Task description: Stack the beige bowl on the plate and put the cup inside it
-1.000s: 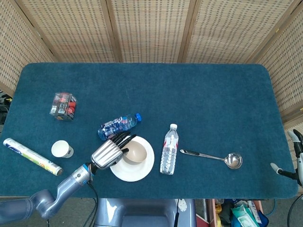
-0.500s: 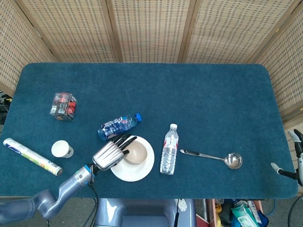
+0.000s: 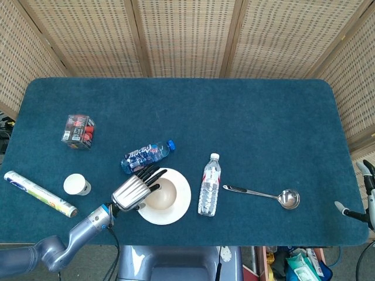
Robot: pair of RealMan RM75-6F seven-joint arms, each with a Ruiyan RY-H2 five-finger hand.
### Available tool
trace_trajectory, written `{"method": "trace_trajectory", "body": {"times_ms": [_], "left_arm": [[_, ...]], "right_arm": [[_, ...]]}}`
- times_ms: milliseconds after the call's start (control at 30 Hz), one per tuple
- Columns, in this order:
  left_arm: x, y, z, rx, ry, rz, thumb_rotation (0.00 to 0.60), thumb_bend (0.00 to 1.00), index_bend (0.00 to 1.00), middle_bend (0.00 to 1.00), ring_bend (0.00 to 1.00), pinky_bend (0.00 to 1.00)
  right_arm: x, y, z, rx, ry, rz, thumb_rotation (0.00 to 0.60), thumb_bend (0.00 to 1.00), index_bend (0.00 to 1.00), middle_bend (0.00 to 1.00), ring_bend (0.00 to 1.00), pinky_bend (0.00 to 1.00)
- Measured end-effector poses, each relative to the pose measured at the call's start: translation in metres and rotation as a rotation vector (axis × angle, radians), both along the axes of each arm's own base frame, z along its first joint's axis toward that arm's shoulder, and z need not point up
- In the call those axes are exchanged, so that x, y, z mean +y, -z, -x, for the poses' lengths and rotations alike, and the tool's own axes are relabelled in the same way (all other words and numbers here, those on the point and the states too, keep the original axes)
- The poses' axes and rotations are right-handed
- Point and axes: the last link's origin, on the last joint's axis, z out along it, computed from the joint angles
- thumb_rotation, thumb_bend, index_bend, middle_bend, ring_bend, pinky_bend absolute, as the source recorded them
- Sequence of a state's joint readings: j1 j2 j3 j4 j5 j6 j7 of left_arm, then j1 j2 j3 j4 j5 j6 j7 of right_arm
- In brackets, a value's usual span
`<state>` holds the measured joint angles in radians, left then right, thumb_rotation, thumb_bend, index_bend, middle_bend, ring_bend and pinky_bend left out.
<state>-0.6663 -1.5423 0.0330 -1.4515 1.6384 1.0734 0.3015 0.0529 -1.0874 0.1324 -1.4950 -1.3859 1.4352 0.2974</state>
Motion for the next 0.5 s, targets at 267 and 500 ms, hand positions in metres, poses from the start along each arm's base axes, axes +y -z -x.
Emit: {"method": "trace_trajectory", "body": {"times_ms": [267,500], "left_arm": [[0.001,-0.016,0.002,-0.043,-0.020,-0.010,0.600,0.09,0.29,0.00,0.00,0.00],[0.002,-0.042,0.004,-0.118,-0.033,-0.036,0.600,0.12,0.33,0.00,0.00,0.00]], "right_arm": [[0.000,0.000,0.000,0.000,-0.002,-0.001,0.600,0.14,0.01,0.00,0.00,0.00],[0.000,0.000,0.000,-0.001,0.001,0.001,0.600,0.14,0.01,0.00,0.00,0.00]]}}
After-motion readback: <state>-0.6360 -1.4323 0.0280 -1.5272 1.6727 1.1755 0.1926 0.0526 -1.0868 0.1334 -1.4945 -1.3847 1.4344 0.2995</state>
